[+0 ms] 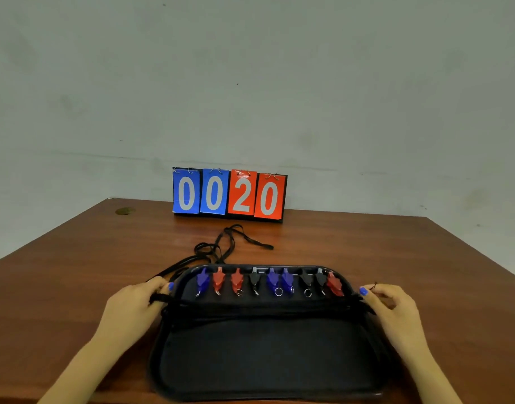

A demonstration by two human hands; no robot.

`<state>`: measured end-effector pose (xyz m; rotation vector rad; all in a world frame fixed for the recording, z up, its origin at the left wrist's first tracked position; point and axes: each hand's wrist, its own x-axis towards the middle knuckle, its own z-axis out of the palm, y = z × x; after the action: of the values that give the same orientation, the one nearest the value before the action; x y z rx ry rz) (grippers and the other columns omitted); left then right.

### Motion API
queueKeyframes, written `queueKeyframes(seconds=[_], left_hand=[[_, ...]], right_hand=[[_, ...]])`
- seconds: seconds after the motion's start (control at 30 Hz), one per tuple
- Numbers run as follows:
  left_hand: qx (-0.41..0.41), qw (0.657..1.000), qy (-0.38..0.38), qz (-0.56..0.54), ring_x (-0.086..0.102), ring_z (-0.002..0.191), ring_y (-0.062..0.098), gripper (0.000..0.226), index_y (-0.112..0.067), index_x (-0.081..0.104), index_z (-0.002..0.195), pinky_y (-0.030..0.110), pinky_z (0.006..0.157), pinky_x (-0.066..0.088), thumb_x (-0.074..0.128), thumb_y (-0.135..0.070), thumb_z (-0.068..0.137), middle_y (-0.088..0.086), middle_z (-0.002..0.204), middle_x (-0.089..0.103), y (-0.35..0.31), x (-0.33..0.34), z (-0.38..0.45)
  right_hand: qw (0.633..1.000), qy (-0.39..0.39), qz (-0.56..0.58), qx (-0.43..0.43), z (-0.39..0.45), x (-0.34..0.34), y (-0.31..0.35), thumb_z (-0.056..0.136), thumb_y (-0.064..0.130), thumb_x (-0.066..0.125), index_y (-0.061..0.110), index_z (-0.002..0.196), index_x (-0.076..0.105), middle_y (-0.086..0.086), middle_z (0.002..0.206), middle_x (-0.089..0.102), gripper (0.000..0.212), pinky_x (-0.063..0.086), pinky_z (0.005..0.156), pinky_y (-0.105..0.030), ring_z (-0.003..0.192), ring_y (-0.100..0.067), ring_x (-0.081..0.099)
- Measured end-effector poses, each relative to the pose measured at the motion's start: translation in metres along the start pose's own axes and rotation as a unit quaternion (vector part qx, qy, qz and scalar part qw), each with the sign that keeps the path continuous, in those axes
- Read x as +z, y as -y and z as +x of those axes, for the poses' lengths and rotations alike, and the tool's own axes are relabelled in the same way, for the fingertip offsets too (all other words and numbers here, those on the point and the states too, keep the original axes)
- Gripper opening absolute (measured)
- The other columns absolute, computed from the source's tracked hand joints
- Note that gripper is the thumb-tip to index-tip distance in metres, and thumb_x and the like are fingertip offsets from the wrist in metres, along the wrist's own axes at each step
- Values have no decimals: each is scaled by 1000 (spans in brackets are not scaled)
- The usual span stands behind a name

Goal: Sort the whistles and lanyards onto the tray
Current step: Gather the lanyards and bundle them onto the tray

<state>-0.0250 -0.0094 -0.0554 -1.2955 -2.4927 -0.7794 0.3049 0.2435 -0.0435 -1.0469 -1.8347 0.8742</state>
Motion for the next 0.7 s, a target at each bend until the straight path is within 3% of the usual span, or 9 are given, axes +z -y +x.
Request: queueKeyframes(seconds=[0.1, 0.23, 0.3, 0.5, 0.6, 0.63, 0.7], left_hand=[[-4, 1000, 10, 14, 54, 56, 16, 11, -28, 57, 85, 24, 42, 32, 56, -18, 88, -7, 57, 58, 3, 9, -1], [-5, 1000, 3, 26, 46, 52, 14, 7, -25, 59, 86, 23, 41, 24, 55, -20, 89, -13, 50, 45, 4, 11, -2], [-3, 999, -9, 36, 46, 51, 16, 8, -25, 60, 86, 23, 41, 26, 58, -17, 87, -11, 49, 48, 4, 11, -4], [-49, 996, -61, -38, 48, 40, 18, 11, -24, 57, 95, 27, 34, 28, 55, -15, 89, 0, 52, 54, 0, 6, -6], [-127, 979, -110, -112, 54, 53, 27, 11, -24, 57, 96, 32, 45, 36, 52, -16, 91, 5, 66, 60, 5, 5, -3], [-141, 976, -123, -115, 55, 61, 27, 11, -24, 58, 95, 30, 45, 35, 52, -15, 91, 4, 71, 60, 8, 5, -3], [-147, 975, -127, -103, 55, 81, 26, 14, -22, 62, 98, 30, 58, 42, 54, -14, 89, 2, 85, 62, 14, 6, -1]], right_hand=[[998, -16, -59, -8, 0, -1, -14, 82, 16, 69, 33, 73, 69, 11, 90, 64, 20, 48, 86, -39, 92, -9, 58], [1000, 4, -27, -2, -2, 1, -11, 85, 14, 64, 39, 73, 61, 20, 89, 57, 28, 43, 87, -32, 85, -2, 53], [999, 18, -26, -2, -2, 2, -12, 86, 13, 63, 38, 74, 60, 21, 89, 55, 28, 42, 86, -32, 87, -5, 52], [999, 1, 13, 45, -3, 1, -16, 88, 10, 60, 23, 83, 64, 3, 92, 56, 14, 38, 82, -29, 89, -14, 51], [998, 1, 14, 62, -3, 2, -19, 89, 13, 58, 15, 96, 66, 0, 100, 54, 11, 36, 83, -29, 92, -13, 48], [998, 2, 9, 65, -3, 2, -20, 90, 13, 58, 14, 100, 66, 1, 102, 54, 14, 36, 83, -29, 94, -13, 48], [998, 1, 7, 65, -3, 1, -21, 90, 12, 57, 15, 105, 65, 1, 106, 55, 17, 37, 85, -29, 99, -14, 49]])
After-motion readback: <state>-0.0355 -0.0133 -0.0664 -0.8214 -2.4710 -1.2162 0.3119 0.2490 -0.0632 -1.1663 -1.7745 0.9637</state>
